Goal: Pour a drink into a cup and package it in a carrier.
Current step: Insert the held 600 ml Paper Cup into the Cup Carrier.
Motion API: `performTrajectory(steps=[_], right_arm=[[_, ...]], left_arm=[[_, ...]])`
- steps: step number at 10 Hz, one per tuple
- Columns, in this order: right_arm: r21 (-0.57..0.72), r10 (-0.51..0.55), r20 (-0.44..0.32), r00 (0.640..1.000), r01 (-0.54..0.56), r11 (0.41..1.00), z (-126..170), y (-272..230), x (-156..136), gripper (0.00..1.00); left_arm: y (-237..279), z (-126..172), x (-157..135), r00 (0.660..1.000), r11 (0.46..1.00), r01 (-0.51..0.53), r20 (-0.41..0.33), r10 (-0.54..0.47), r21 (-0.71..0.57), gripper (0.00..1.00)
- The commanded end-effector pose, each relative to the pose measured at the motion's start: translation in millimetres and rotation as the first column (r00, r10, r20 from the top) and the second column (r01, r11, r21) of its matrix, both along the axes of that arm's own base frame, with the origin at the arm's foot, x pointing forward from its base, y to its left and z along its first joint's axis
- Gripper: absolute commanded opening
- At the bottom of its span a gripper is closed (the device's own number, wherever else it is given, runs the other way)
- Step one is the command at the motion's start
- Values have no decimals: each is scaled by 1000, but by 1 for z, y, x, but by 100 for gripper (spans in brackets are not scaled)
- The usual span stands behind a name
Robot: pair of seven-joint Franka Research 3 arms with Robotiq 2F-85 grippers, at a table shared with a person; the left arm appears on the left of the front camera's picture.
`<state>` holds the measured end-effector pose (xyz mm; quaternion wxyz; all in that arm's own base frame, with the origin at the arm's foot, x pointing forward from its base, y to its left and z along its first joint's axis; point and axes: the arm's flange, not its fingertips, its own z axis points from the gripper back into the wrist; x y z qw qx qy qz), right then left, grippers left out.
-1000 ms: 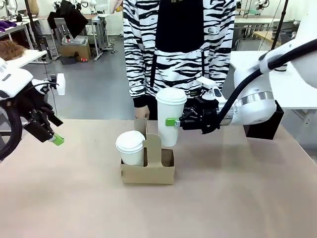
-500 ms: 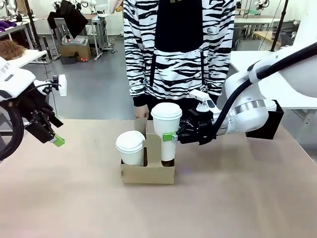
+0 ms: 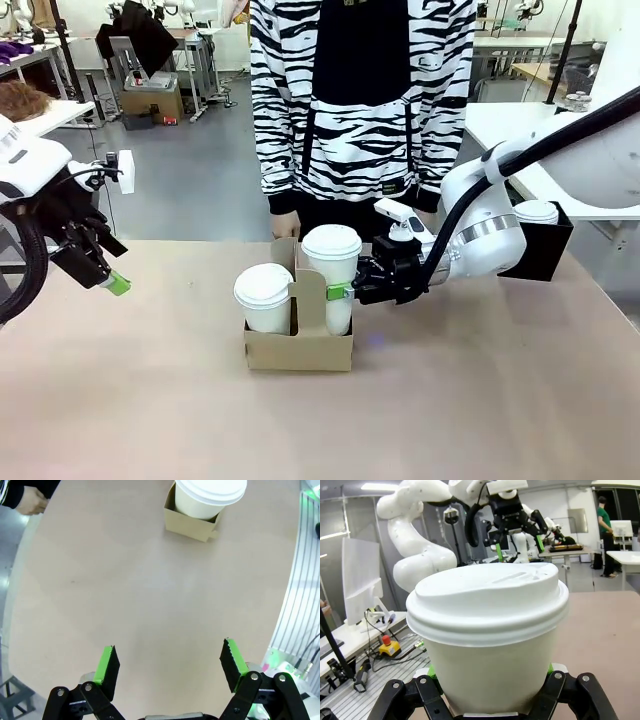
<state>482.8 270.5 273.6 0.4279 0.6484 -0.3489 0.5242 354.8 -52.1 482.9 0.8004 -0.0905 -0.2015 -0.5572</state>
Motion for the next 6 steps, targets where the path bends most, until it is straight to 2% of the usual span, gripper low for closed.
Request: performTrajectory(steps=[1, 6], right_arm=[[-9, 31, 32, 999, -31, 999, -11, 6, 7, 80], [-79, 107, 54, 993, -102, 992, -37, 9, 14, 80]], left_arm=[[3, 1, 1, 1000, 1000, 15, 15, -15, -13, 100], [3, 1, 1, 1000, 1000, 15, 15, -15, -13, 100]])
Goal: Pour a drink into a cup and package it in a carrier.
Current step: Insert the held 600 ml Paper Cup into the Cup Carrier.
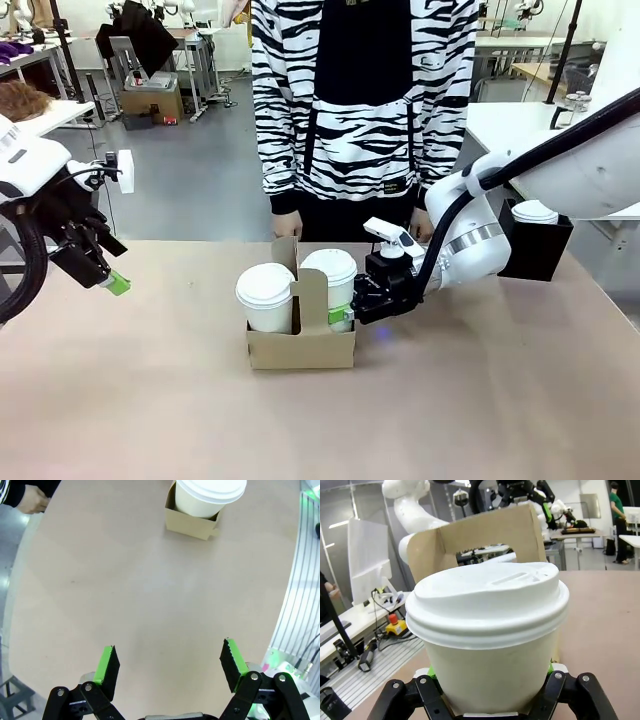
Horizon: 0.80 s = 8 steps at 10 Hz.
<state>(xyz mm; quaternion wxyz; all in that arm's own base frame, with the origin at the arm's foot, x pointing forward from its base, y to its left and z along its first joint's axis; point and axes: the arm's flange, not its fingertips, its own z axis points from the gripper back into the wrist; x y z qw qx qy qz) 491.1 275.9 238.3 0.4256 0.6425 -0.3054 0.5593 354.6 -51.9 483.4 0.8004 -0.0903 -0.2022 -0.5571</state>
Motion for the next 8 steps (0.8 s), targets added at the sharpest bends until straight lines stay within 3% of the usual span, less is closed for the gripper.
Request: performTrajectory(steps=[1, 5, 8], right_arm=[[-18, 30, 70, 997, -28, 999, -3, 1, 5, 100], [-74, -16, 145, 989, 27, 997, 19, -22, 1, 100], [-146, -109, 241, 964, 147, 978, 45, -53, -4, 100]], left_arm=[[2, 0, 1, 1000, 1000, 15, 14, -15, -12, 100], [2, 0, 1, 1000, 1000, 15, 14, -15, -12, 100], [2, 0, 1, 1000, 1000, 15, 14, -15, -12, 100]])
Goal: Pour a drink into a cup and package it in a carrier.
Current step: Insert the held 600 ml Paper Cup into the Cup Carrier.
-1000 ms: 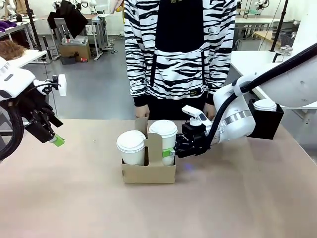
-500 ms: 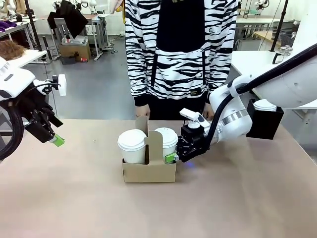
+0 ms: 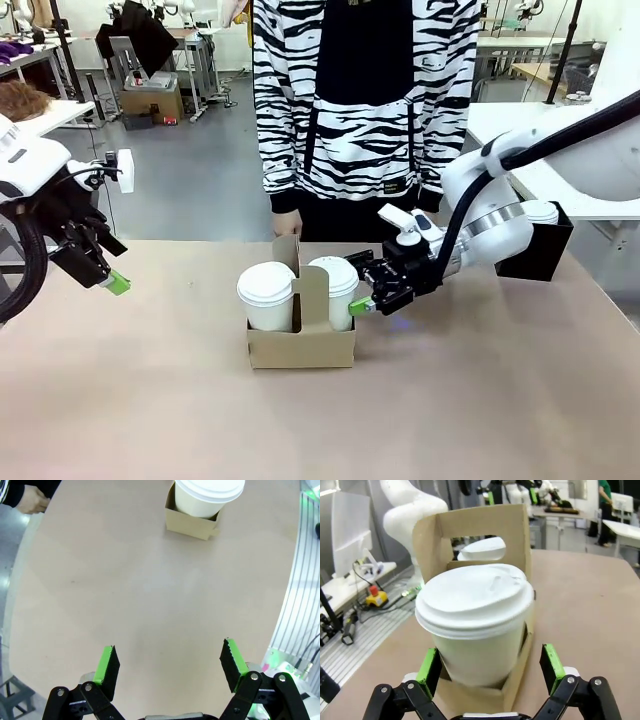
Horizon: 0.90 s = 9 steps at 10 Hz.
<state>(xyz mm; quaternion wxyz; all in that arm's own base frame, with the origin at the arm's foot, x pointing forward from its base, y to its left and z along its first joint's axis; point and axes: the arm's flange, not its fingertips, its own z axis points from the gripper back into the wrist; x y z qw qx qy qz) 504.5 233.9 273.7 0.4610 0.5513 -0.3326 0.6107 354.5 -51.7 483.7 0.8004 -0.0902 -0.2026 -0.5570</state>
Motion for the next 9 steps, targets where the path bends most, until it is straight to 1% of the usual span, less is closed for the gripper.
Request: performTrajectory(steps=[1, 2, 3, 4, 5, 6, 7, 8, 9], right_arm=[[-82, -96, 102, 990, 105, 991, 24, -26, -24, 100], [-126, -165, 116, 979, 180, 976, 43, -44, -32, 100], [-171, -273, 96, 957, 286, 943, 65, -65, -43, 100], [-214, -419, 51, 907, 420, 882, 94, -90, -62, 100], [-272, -541, 43, 840, 531, 802, 119, -109, -82, 100], [-369, -659, 55, 750, 629, 684, 140, -121, -103, 100], [-436, -756, 31, 654, 690, 578, 154, -133, -121, 100], [-511, -843, 24, 537, 731, 451, 164, -146, -137, 100], [-561, -888, 29, 458, 743, 365, 174, -158, -150, 100]], left_arm=[[2, 0, 1, 1000, 1000, 15, 13, -15, -12, 100], [2, 0, 1, 1000, 1000, 15, 13, -15, -12, 100], [2, 0, 1, 1000, 1000, 15, 13, -15, -12, 100], [2, 0, 1, 1000, 1000, 15, 13, -15, -12, 100], [2, 0, 1, 1000, 1000, 15, 13, -15, -12, 100], [2, 0, 1, 1000, 1000, 15, 13, -15, -12, 100], [2, 0, 1, 1000, 1000, 15, 13, -15, -12, 100], [2, 0, 1, 1000, 1000, 15, 13, -15, -12, 100], [2, 0, 1, 1000, 1000, 15, 13, -15, -12, 100]])
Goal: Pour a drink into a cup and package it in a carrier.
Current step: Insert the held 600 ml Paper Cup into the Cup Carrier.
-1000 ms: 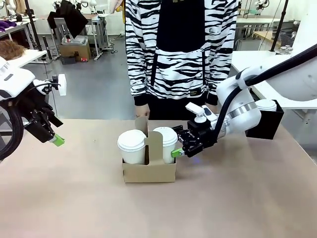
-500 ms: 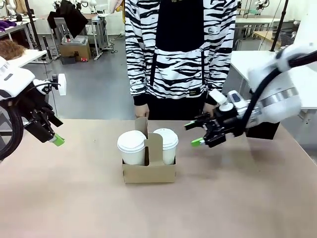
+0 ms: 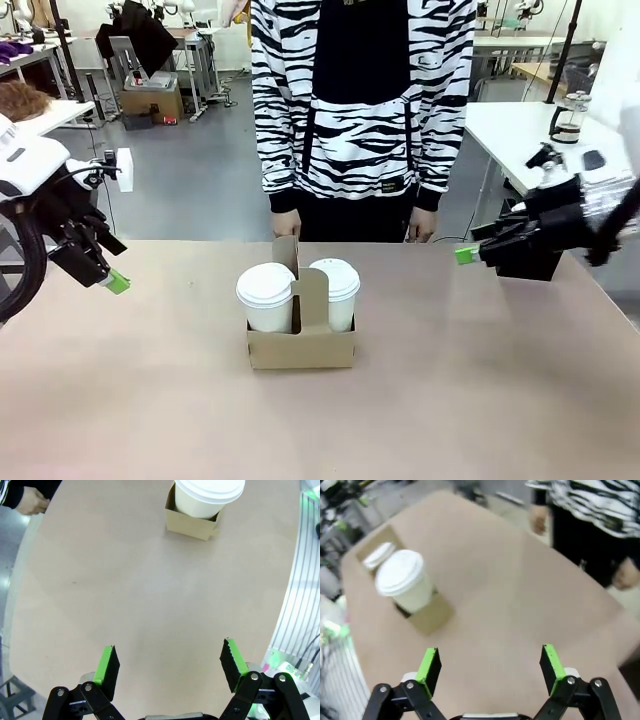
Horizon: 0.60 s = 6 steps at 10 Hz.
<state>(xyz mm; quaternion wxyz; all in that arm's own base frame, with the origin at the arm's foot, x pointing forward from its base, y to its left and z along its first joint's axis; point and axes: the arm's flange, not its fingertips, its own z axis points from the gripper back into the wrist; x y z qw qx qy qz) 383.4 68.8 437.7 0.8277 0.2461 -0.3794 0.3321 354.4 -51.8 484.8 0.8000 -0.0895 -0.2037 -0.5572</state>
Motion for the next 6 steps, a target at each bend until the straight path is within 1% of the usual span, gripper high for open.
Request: performTrajectory(steps=[1, 2, 3, 4, 6], right_arm=[[-54, -161, -174, 971, 154, 987, 13, 3, -37, 100], [-92, -219, -187, 958, 205, 974, 11, 2, -42, 100], [-125, -267, -188, 945, 247, 961, 3, 5, -36, 100], [-68, -185, -101, 978, 178, 982, 14, 0, 1, 100], [-68, -185, -101, 978, 178, 982, 14, 0, 1, 100]], left_arm=[[2, -1, 1, 1000, 1000, 15, 10, -15, -12, 100], [2, -1, 1, 1000, 1000, 15, 10, -15, -12, 100], [2, -1, 1, 1000, 1000, 15, 10, -15, -12, 100], [2, -1, 1, 1000, 1000, 15, 10, -15, -12, 100], [2, -1, 1, 1000, 1000, 15, 10, -15, -12, 100]])
